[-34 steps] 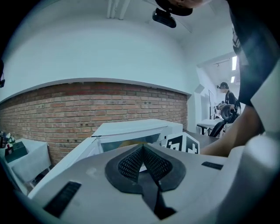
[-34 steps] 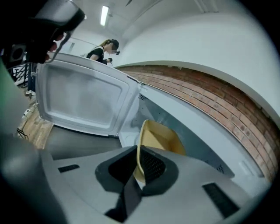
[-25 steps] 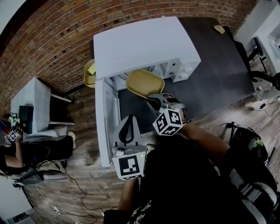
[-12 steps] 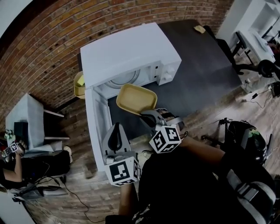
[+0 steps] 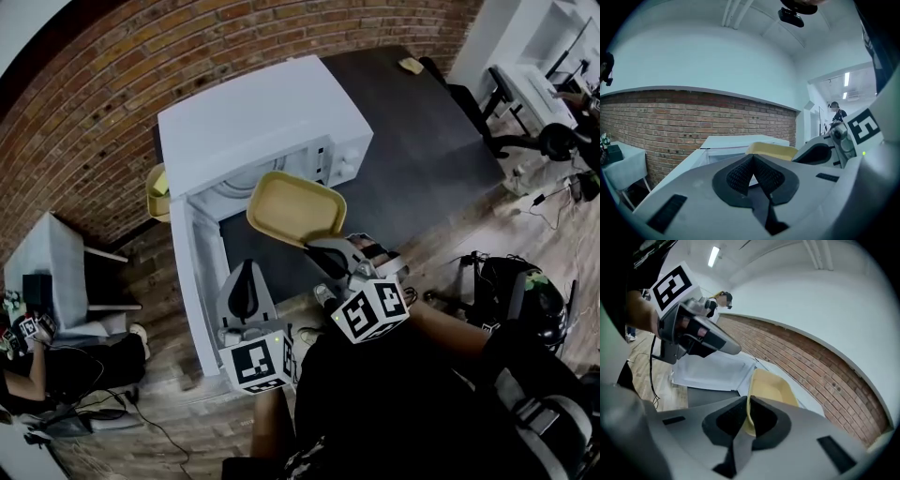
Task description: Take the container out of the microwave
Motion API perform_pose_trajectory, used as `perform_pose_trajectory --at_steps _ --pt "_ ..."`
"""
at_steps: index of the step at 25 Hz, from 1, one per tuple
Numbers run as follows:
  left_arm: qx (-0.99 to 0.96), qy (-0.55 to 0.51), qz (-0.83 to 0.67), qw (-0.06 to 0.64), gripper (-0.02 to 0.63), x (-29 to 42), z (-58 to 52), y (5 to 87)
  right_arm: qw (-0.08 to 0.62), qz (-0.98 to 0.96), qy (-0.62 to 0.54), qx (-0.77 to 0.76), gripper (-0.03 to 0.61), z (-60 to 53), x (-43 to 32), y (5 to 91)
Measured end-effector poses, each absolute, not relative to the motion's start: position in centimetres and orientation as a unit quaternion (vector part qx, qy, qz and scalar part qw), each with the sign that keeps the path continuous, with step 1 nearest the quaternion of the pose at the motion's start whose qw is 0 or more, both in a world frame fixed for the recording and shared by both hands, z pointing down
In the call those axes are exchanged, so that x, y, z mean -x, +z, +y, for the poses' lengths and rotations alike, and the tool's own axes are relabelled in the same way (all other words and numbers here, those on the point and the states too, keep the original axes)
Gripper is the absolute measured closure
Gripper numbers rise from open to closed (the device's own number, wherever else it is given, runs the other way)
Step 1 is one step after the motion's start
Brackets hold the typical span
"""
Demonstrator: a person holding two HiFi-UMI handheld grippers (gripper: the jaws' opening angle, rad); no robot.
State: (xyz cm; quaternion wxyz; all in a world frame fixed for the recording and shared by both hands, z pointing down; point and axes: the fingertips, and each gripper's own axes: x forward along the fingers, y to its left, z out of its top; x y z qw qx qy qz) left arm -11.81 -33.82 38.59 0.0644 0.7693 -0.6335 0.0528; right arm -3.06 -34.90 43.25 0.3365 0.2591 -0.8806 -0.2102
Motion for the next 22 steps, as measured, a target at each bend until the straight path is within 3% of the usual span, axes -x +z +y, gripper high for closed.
perform_pose_trajectory --at_steps 8,22 --pt "-0.758 0.068 -0.645 0.06 0.606 12.7 -34.9 38.3 0.297 -0.893 -0.223 -0.253 0.5 -37.9 4.6 38.6" --pt "-0.726 0.089 -0.679 0.063 0.606 14.7 -36.8 38.0 0.313 -0.898 -0.191 -0.245 0.5 -51.9 6.6 35.8"
